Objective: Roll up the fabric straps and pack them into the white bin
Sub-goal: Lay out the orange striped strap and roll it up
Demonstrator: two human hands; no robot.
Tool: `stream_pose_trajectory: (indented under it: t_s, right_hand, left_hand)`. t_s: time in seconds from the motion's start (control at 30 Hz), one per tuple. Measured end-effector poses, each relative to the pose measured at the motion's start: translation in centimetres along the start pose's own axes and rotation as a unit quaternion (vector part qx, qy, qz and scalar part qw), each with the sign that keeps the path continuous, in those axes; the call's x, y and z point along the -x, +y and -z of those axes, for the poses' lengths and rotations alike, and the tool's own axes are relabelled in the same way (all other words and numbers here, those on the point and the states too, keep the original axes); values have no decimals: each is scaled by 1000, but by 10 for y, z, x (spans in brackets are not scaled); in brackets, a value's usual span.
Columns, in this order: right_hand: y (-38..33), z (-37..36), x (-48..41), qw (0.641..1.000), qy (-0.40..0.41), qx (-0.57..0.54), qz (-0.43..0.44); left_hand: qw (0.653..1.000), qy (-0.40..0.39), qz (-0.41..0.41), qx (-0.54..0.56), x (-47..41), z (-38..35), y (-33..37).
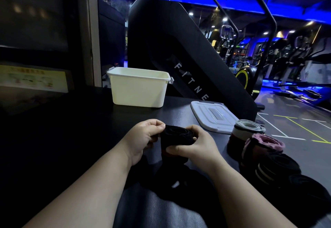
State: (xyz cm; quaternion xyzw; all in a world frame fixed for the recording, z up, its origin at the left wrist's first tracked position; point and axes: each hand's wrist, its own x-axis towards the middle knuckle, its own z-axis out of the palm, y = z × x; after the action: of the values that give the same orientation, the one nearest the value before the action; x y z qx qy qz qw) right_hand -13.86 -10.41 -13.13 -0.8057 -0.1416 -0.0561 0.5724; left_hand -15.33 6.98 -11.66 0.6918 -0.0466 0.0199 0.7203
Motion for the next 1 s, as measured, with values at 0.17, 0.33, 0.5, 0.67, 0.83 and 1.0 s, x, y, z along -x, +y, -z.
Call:
stream_pose_trajectory:
  t_s: [0.17, 0.33, 0.5, 0.67, 0.83, 1.0]
  right_hand:
    - [-1, 0, -3, 999, 42, 3, -17]
    - [-5, 2, -3, 997, 70, 4, -32]
    - [-7, 3, -4, 995, 82, 23, -45]
    - [-6, 3, -6, 993, 92, 32, -68]
    - [-7, 4, -7, 988, 97, 85, -81]
    - [-10, 4, -6, 979, 85, 175, -68]
  left_hand:
    - [1000, -1, -22, 1, 1, -1, 3]
    - [999, -6, -37, -4, 4, -5, 1]
    - [997, -8, -71, 30, 9, -11, 2]
    - [995, -17, -83, 46, 10, -17, 2]
    - [997, -29, -73, 29, 9, -19, -2]
    - [997, -25, -70, -10, 5, -16, -9]
